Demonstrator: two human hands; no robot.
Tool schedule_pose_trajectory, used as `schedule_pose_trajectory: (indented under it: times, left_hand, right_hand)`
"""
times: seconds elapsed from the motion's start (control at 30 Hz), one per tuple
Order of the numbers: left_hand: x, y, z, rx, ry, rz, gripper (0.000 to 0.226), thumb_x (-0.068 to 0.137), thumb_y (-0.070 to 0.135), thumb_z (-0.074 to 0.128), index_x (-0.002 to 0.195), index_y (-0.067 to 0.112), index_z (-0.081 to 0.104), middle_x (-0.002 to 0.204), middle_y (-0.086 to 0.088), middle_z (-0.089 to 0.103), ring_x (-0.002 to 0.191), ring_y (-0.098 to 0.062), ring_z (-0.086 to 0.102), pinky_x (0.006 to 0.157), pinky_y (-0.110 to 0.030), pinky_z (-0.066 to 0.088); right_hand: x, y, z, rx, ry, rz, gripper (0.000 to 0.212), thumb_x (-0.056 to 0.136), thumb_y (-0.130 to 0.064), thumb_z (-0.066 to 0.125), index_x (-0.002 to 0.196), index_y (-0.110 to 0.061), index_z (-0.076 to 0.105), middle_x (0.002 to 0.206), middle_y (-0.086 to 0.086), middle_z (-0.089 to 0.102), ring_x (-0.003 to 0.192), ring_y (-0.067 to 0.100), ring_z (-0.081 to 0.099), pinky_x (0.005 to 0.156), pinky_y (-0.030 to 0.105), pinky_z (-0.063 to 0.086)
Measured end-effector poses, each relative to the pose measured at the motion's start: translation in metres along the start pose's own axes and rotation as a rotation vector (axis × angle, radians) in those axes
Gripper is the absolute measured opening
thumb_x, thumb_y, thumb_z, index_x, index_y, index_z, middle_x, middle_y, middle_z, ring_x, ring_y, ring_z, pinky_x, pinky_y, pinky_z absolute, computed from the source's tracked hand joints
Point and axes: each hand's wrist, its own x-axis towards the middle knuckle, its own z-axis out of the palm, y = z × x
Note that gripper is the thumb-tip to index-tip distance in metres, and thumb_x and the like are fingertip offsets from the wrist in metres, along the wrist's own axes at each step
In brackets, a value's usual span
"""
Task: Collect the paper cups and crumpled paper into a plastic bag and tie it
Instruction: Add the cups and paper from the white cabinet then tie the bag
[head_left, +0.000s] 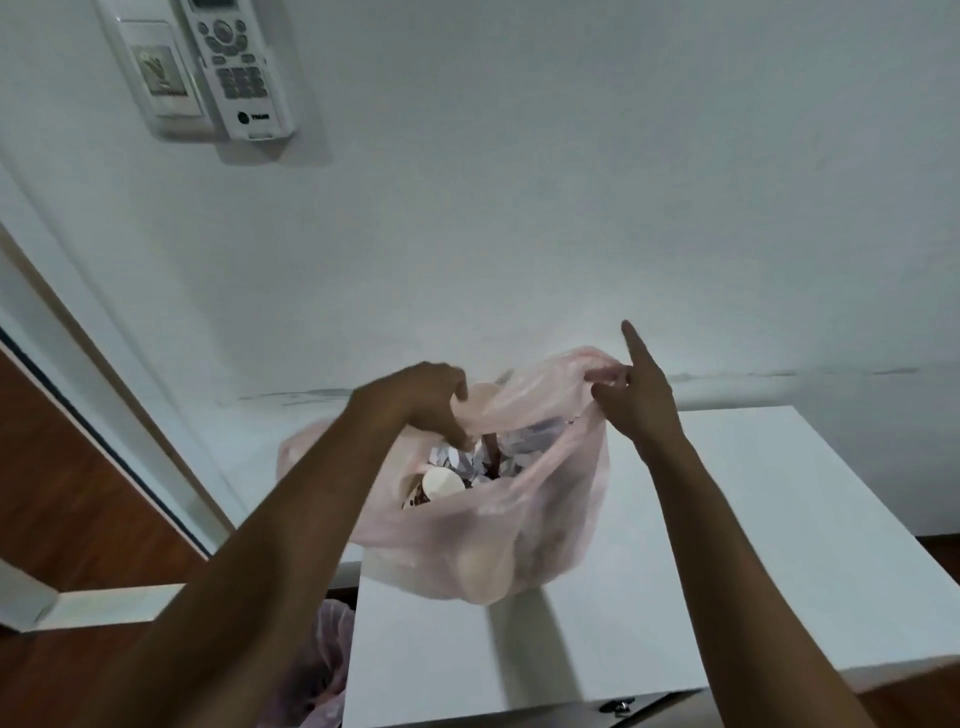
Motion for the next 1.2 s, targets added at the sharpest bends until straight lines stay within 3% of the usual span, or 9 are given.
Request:
schedule_pose_trajectory:
  times: [0.1, 0.2, 0.3, 0.37, 0.63, 0.77, 0.9, 1.07, 1.2]
  left_hand:
    - [0.009, -0.009, 0.006, -0.114, 0.191, -0.089, 0.013, 0.087, 0.029, 0.068, 0.094, 0.018, 0.064, 0.102, -0.007, 0.071, 0.087, -0.023, 0.065, 0.078, -0.032, 0.053]
    - [0.012, -0.014, -0.008, -0.171, 0.439, -0.152, 0.029, 0.097, 0.030, 0.051, 0.101, 0.004, 0.065, 0.108, -0.020, 0.067, 0.102, -0.037, 0.062, 0.080, -0.034, 0.046]
    - [0.010, -0.020, -0.026, -0.203, 0.596, -0.252, 0.039, 0.099, 0.029, 0.047, 0.110, -0.005, 0.063, 0.119, -0.028, 0.061, 0.112, -0.042, 0.057, 0.087, -0.037, 0.045]
    - [0.006, -0.030, -0.041, -0.275, 0.678, -0.300, 0.038, 0.097, 0.028, 0.050, 0.109, -0.006, 0.064, 0.119, -0.029, 0.062, 0.113, -0.043, 0.057, 0.088, -0.038, 0.045]
    - [-0.022, -0.081, -0.091, -0.723, 0.856, -0.245, 0.015, 0.084, 0.014, 0.070, 0.075, 0.014, 0.059, 0.081, -0.010, 0.057, 0.075, -0.022, 0.053, 0.069, -0.030, 0.042]
    - [-0.046, -0.102, -0.095, -0.731, 0.612, -0.163, 0.027, 0.079, 0.020, 0.079, 0.069, 0.002, 0.062, 0.069, -0.013, 0.055, 0.071, -0.022, 0.051, 0.056, -0.022, 0.045]
    - [-0.070, -0.114, -0.089, -0.868, 0.230, 0.018, 0.052, 0.059, 0.036, 0.089, 0.093, -0.001, 0.076, 0.104, -0.015, 0.074, 0.096, -0.022, 0.069, 0.079, -0.017, 0.055]
    - [-0.067, -0.093, -0.060, -1.531, 0.334, 0.364, 0.015, 0.075, 0.027, 0.079, 0.064, 0.017, 0.076, 0.112, -0.009, 0.073, 0.108, -0.019, 0.068, 0.095, -0.028, 0.052]
    - [-0.056, -0.076, -0.047, -1.869, 0.317, 0.360, 0.051, 0.098, 0.037, 0.046, 0.057, 0.017, 0.069, 0.076, 0.001, 0.069, 0.106, -0.026, 0.068, 0.090, -0.036, 0.053]
  right_hand:
    - [-0.010, -0.003, -0.010, -0.028, 0.066, 0.047, 0.091, 0.085, -0.019, 0.068, 0.156, -0.021, 0.010, 0.114, 0.013, 0.061, 0.117, 0.032, 0.055, 0.096, 0.029, 0.041]
    - [-0.034, 0.004, 0.002, -0.317, -0.218, 0.254, 0.114, 0.071, -0.032, 0.082, 0.153, -0.005, 0.007, 0.138, 0.026, 0.047, 0.118, 0.038, 0.057, 0.084, 0.038, 0.054]
    - [-0.051, 0.007, 0.000, -0.433, -0.461, 0.344, 0.029, 0.077, -0.009, 0.066, 0.100, 0.008, 0.062, 0.082, 0.019, 0.073, 0.068, 0.028, 0.074, 0.057, 0.035, 0.061]
    - [-0.045, 0.009, -0.017, -0.389, -0.393, 0.300, 0.014, 0.081, -0.003, 0.057, 0.076, 0.006, 0.067, 0.063, 0.015, 0.071, 0.053, 0.025, 0.071, 0.054, 0.033, 0.061]
    - [0.009, -0.024, -0.072, 0.822, 0.137, 0.161, 0.013, 0.082, -0.015, 0.052, 0.082, -0.009, 0.064, 0.088, 0.001, 0.067, 0.086, 0.024, 0.059, 0.075, 0.030, 0.050]
    - [0.015, -0.035, -0.073, 1.385, -0.073, 0.209, 0.039, 0.081, -0.020, 0.046, 0.108, -0.002, 0.068, 0.112, 0.008, 0.070, 0.096, 0.024, 0.063, 0.093, 0.034, 0.047]
    - [0.026, -0.030, -0.073, 1.556, -0.068, 0.248, 0.020, 0.077, -0.020, 0.054, 0.083, -0.010, 0.070, 0.089, 0.002, 0.073, 0.084, 0.020, 0.070, 0.086, 0.029, 0.053]
    - [0.039, -0.016, -0.059, 1.688, -0.106, 0.241, 0.033, 0.091, -0.019, 0.048, 0.058, -0.016, 0.049, 0.060, -0.004, 0.051, 0.059, 0.015, 0.056, 0.065, 0.024, 0.050]
    - [0.038, -0.011, -0.051, 1.664, -0.125, 0.243, 0.017, 0.085, -0.013, 0.055, 0.068, -0.015, 0.052, 0.072, -0.001, 0.055, 0.071, 0.018, 0.058, 0.074, 0.027, 0.052]
